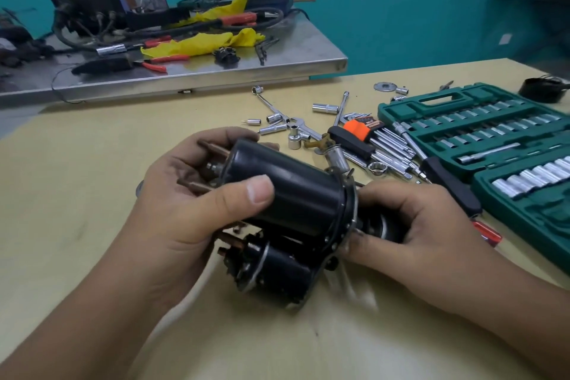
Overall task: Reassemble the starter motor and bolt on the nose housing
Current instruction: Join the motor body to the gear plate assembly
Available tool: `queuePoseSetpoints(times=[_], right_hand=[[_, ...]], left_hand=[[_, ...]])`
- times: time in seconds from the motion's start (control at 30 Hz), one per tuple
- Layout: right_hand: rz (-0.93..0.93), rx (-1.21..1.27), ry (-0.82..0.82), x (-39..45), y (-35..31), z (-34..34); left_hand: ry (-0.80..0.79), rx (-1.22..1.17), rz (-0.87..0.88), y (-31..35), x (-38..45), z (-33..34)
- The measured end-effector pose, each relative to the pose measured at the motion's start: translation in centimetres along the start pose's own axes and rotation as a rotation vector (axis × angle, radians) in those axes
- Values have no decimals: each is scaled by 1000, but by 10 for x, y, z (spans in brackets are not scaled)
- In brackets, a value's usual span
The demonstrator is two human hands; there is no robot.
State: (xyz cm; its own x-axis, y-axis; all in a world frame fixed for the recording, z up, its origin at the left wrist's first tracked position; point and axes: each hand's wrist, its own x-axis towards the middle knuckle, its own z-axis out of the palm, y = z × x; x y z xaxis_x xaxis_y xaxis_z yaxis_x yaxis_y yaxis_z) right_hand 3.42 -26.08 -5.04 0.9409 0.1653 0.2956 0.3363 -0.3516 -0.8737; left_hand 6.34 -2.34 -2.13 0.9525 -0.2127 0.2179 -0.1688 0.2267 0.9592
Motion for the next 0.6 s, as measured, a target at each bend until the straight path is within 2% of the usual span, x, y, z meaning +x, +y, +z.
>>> queuePoseSetpoints(times=[0.17, 0.33, 0.6], right_hand=[[29, 24, 76, 0, 3, 3], [26, -21, 91, -4, 3, 4], [-27, -210, 88, -9, -3, 3]], left_hand=[[4, 18, -159, 2, 3, -1], [86, 144, -128, -2, 3, -7], [179, 88, -176, -12, 5, -7]])
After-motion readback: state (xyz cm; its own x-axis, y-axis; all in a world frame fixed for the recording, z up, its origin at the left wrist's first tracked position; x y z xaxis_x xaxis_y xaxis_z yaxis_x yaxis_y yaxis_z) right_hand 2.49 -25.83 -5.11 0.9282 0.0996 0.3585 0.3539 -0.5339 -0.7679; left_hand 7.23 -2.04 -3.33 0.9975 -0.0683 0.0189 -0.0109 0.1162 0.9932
